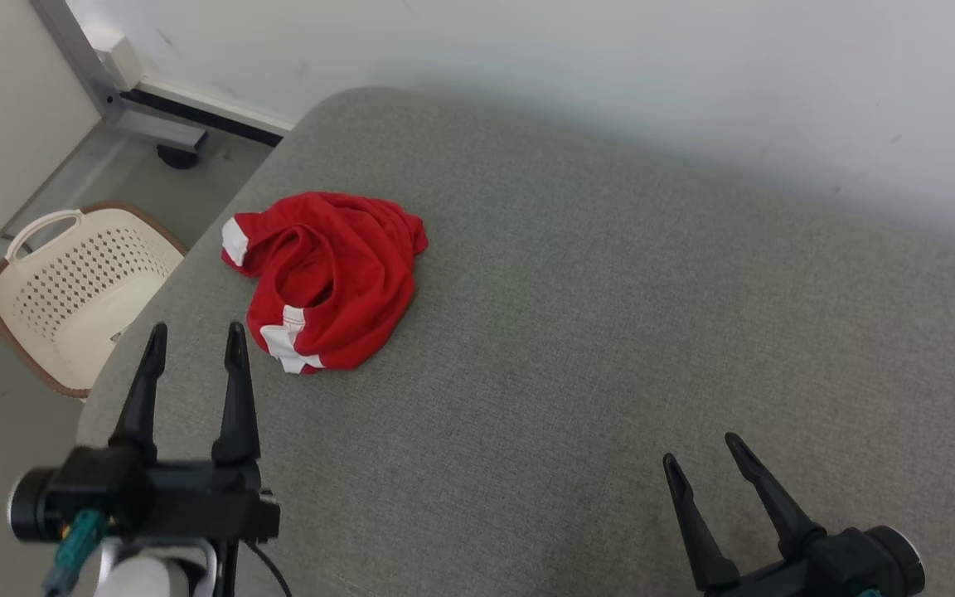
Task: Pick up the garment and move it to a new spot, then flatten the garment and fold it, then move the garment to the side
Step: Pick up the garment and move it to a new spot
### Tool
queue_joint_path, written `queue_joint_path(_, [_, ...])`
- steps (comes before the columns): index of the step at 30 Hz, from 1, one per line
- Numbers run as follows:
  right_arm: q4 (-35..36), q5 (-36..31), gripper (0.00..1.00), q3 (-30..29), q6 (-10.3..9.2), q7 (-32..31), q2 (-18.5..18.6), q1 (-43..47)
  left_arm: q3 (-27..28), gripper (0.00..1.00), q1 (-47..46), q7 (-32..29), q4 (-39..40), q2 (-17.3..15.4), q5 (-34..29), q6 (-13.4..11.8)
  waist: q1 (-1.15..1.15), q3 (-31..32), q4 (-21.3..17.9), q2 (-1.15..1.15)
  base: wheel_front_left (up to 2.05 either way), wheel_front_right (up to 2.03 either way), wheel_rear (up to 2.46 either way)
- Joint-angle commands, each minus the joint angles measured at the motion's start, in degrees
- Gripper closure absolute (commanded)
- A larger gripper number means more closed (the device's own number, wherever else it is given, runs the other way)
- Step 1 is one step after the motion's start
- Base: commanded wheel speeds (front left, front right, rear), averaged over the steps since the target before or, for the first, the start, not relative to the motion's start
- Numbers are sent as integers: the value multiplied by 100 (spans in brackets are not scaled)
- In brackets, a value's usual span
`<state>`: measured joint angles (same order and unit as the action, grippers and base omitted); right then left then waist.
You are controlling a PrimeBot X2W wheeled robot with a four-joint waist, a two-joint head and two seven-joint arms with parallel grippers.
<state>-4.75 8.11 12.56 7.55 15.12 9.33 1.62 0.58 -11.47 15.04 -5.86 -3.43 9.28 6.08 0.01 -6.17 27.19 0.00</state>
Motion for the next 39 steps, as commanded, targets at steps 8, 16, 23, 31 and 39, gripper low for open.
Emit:
queue_joint_path(8, [-13, -68, 0, 96, -15, 0, 416, -415, 67, 0, -2023, -567, -1839, -362, 349, 91, -1, -901, -275, 0, 0, 0, 0])
queue_joint_path(16, [47, -85, 0, 98, -15, 0, 672, -622, 245, 0, -3699, -2081, -3636, -495, 1236, 138, -1, -1309, -468, 0, 0, 0, 0])
queue_joint_path(23, [88, -76, 0, 158, -15, 0, 749, -852, 605, 0, -4647, -3407, -4962, -615, 2025, 137, -1, -1628, -718, 0, 0, 0, 0])
queue_joint_path(31, [131, -23, 0, 87, -15, 0, 748, -914, 690, 0, -4963, -3789, -5624, -759, 2305, 139, -1, -1824, -906, 0, 0, 0, 0])
queue_joint_path(39, [160, -32, 0, 79, -15, -1, 702, -1007, 702, 0, -4959, -3556, -6181, -817, 2376, 118, -1, -1975, -1099, 0, 0, 0, 0])
